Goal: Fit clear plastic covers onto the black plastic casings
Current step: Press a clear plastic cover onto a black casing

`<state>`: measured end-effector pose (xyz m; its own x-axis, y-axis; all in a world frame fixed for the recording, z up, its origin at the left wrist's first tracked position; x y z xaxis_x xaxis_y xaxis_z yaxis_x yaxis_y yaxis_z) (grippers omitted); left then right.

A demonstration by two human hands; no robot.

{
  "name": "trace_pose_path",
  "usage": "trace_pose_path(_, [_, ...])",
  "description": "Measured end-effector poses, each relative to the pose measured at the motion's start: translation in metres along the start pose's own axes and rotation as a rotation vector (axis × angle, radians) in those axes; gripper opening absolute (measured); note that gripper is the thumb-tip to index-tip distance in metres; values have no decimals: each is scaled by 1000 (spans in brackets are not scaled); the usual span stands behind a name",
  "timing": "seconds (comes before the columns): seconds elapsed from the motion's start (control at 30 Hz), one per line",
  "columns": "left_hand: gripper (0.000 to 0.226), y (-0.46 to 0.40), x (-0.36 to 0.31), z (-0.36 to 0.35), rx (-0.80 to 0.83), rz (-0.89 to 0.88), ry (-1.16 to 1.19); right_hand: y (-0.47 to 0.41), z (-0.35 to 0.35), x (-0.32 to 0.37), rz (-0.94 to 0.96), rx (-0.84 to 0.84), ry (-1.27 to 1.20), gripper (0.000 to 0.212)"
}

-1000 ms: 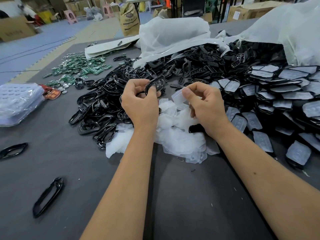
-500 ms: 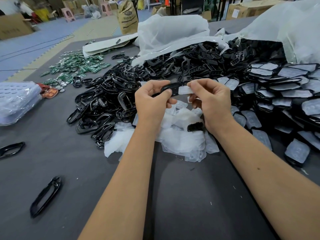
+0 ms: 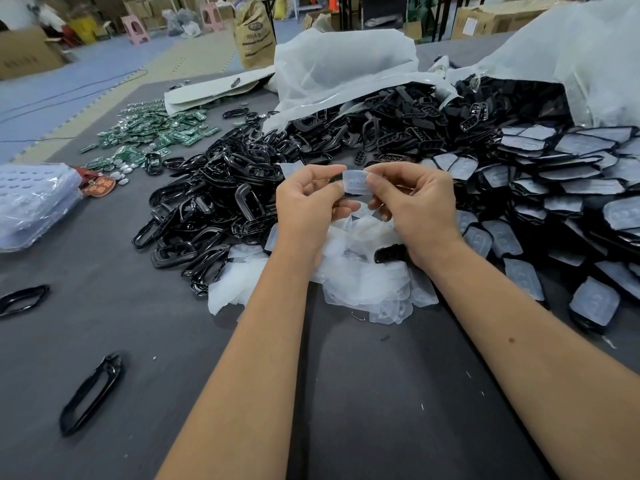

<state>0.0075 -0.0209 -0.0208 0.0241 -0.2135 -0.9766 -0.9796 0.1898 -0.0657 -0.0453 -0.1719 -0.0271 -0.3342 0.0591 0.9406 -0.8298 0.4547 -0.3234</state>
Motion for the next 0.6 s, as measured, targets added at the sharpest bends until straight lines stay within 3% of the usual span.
trace_pose_path(0.2, [23,2,-3,-2,2,23,103,1,0,0,13,-11,70,16])
trace_pose_path(0.6, [20,3,-4,-2,31,-26,50,2,3,3,33,-80,156,17])
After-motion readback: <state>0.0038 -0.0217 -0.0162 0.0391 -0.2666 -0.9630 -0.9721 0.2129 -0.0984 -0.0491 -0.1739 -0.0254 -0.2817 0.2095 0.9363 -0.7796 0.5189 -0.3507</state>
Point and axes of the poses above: each hand's wrist, its own y-axis away from the middle knuckle, its own z-axis out of the back of the hand, x = y × z, the point moved 4 cm from there along -y, towards the middle knuckle
